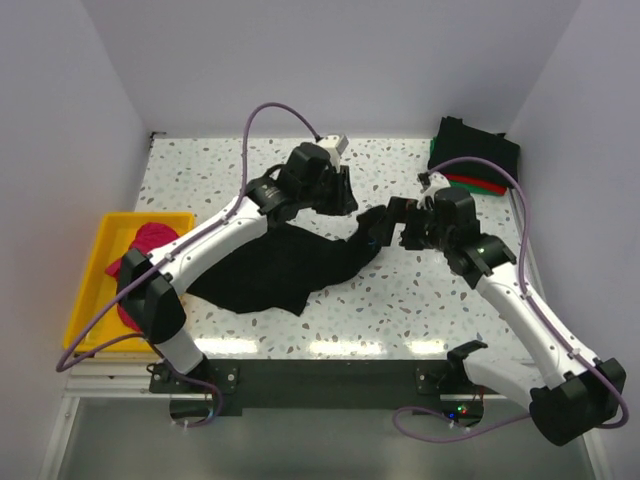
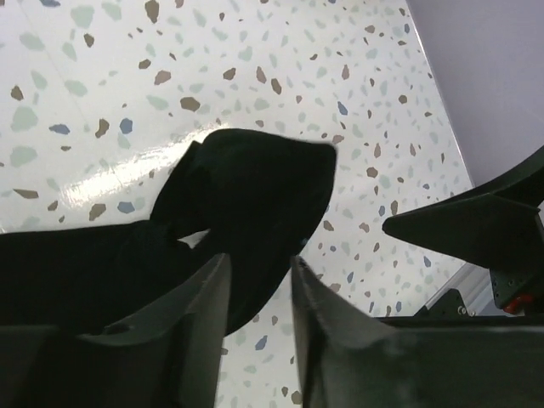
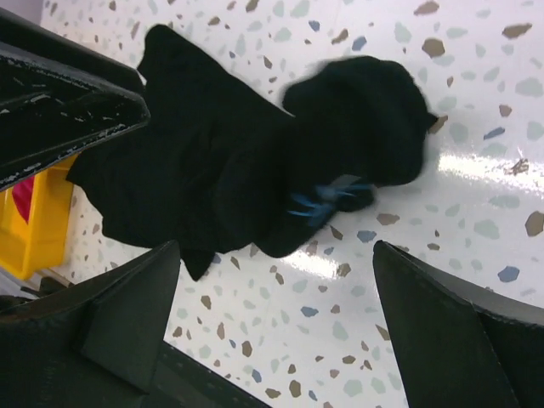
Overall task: Fold and stack the t-shirts
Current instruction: Move the tshirt to the center of the board
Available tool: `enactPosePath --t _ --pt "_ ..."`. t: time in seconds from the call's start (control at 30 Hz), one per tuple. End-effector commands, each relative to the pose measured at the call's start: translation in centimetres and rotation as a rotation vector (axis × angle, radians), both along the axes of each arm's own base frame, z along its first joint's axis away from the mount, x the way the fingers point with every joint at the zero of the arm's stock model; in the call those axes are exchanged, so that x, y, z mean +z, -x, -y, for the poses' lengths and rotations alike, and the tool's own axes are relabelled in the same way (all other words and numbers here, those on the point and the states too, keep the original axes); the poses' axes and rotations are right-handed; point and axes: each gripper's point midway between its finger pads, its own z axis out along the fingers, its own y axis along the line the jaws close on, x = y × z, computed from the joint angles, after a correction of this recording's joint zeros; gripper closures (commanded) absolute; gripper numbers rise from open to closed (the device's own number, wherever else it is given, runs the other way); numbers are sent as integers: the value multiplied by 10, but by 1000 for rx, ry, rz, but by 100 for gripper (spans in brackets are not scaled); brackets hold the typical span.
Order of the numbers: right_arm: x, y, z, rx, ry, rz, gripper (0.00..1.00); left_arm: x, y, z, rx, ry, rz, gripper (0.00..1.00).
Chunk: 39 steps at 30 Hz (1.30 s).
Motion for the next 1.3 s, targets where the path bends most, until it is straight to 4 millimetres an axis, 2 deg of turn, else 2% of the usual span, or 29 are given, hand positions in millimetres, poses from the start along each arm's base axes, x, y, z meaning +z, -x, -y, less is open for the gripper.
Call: enactPosePath --t 0.0,0.03,0.07,0.1,0.13,0.17,0.2,0.23,0.27,0.3,0.33,0.37,0.4,0.43,0.47,0.53,0.57,0.63,0.7,0.8,0.83,0.87,0.93,1.03,1.13,1.27 --pt "-16 3 6 -39 12 -36 1 16 -2 -12 35 48 77 55" --pt "-19 3 7 -42 18 -39 1 13 -7 -26 90 44 68 51" --pt "-23 3 10 -51 33 -43 1 20 -4 -39 119 63 74 50" --pt "-29 4 12 -58 47 -53 1 -4 -1 -56 158 35 28 50" --pt "-34 4 13 -60 57 -60 1 2 -6 -84 237 65 17 50" --pt "-37 3 15 -64 67 -63 1 -7 -6 -100 276 62 -3 50" --pt "-42 3 16 -68 75 -71 1 -35 0 -120 313 28 -56 50" --pt "-45 2 16 -70 81 -75 1 -37 2 -143 370 30 -64 50" --pt "-47 1 17 -72 89 -76 1 -47 4 -158 415 4 -75 50" --pt "-50 -1 19 -82 100 -75 1 -69 13 -172 445 -33 -113 50" --pt "-52 -4 19 -89 104 -70 1 -71 20 -184 488 -39 -115 50" --pt "-53 -6 20 -88 112 -67 1 -79 26 -190 504 -48 -126 50" --pt "-55 -9 21 -99 121 -68 1 -99 37 -199 525 -76 -163 50" --pt "-57 -12 21 -102 127 -69 1 -98 43 -204 551 -57 -162 50" --pt "-64 -14 20 -101 138 -86 1 -113 52 -209 560 -69 -186 50" --pt "-71 -18 24 -121 159 -93 1 -118 60 -221 612 -81 -189 50" --pt "-74 -18 23 -121 161 -100 1 -128 66 -228 632 -103 -200 50" --pt "-79 -22 28 -151 178 -90 1 -134 68 -240 679 -122 -194 48" --pt "-83 -25 27 -149 178 -96 1 -137 63 -247 704 -137 -187 48" --pt "-86 -28 21 -131 163 -106 1 -138 42 -250 719 -152 -169 47" --pt "-86 -28 19 -125 162 -106 1 -149 34 -249 713 -184 -193 47" --pt "-87 -28 20 -128 163 -107 1 -147 26 -246 709 -185 -193 48" --pt "-89 -26 23 -131 179 -108 1 -161 21 -240 683 -208 -240 50" --pt "-94 -21 34 -157 220 -105 1 -169 19 -235 667 -193 -248 50" --pt "-100 -15 39 -163 233 -113 1 -179 30 -235 647 -194 -274 49" --pt "-108 -6 36 -139 211 -127 1 -175 46 -233 603 -163 -263 45"
